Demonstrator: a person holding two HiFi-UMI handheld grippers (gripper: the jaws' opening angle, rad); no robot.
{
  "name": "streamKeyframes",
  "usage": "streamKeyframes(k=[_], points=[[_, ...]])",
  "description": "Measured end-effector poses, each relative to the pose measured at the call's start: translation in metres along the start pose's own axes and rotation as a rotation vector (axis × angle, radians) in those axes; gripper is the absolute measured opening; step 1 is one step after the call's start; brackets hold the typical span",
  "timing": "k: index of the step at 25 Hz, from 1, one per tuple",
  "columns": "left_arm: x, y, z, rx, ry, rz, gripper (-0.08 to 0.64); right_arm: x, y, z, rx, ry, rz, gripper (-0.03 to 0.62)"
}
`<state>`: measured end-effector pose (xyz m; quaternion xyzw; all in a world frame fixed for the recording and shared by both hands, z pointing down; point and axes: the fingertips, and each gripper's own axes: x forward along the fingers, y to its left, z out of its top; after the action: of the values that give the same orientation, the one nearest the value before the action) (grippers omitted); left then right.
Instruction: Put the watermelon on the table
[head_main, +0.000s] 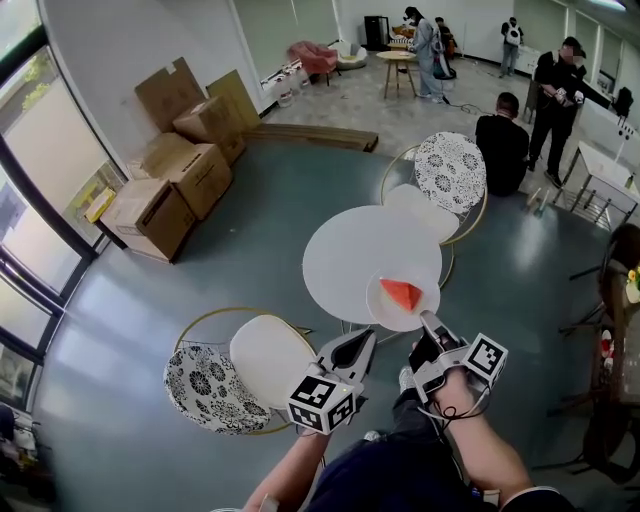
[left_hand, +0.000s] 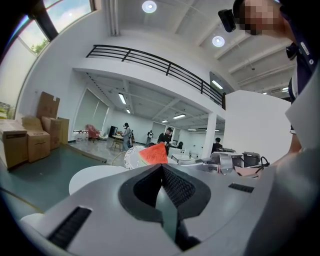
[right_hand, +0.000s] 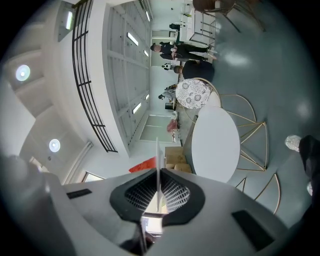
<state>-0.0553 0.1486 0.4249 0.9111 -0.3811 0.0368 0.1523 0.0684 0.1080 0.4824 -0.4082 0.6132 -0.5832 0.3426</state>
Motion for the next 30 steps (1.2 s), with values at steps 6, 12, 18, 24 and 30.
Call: streamKeyframes(k=[6, 12, 18, 24, 30], points=[[0.046, 0.027, 0.001, -0.016, 0.021, 0.025, 0.005, 0.041, -0.017, 0.03, 0.004, 0.03, -0.026, 0.017], [0.098, 0.056, 0.004, -0.013, 0.034, 0.051, 0.005, 0.087, -0.035, 0.075, 0.01, 0.036, -0.044, 0.017], [0.15, 0.078, 0.019, -0.028, 0.032, 0.091, 0.005, 0.134, -0.044, 0.118, 0.017, 0.075, -0.064, 0.017], [0.193, 0.101, 0.035, -0.033, 0.032, 0.149, 0.005, 0.181, -0.047, 0.15, 0.008, 0.145, -0.061, 0.017], [0.221, 0.118, 0.047, -0.029, 0.037, 0.198, 0.005, 0.216, -0.052, 0.172, 0.021, 0.185, -0.061, 0.017]])
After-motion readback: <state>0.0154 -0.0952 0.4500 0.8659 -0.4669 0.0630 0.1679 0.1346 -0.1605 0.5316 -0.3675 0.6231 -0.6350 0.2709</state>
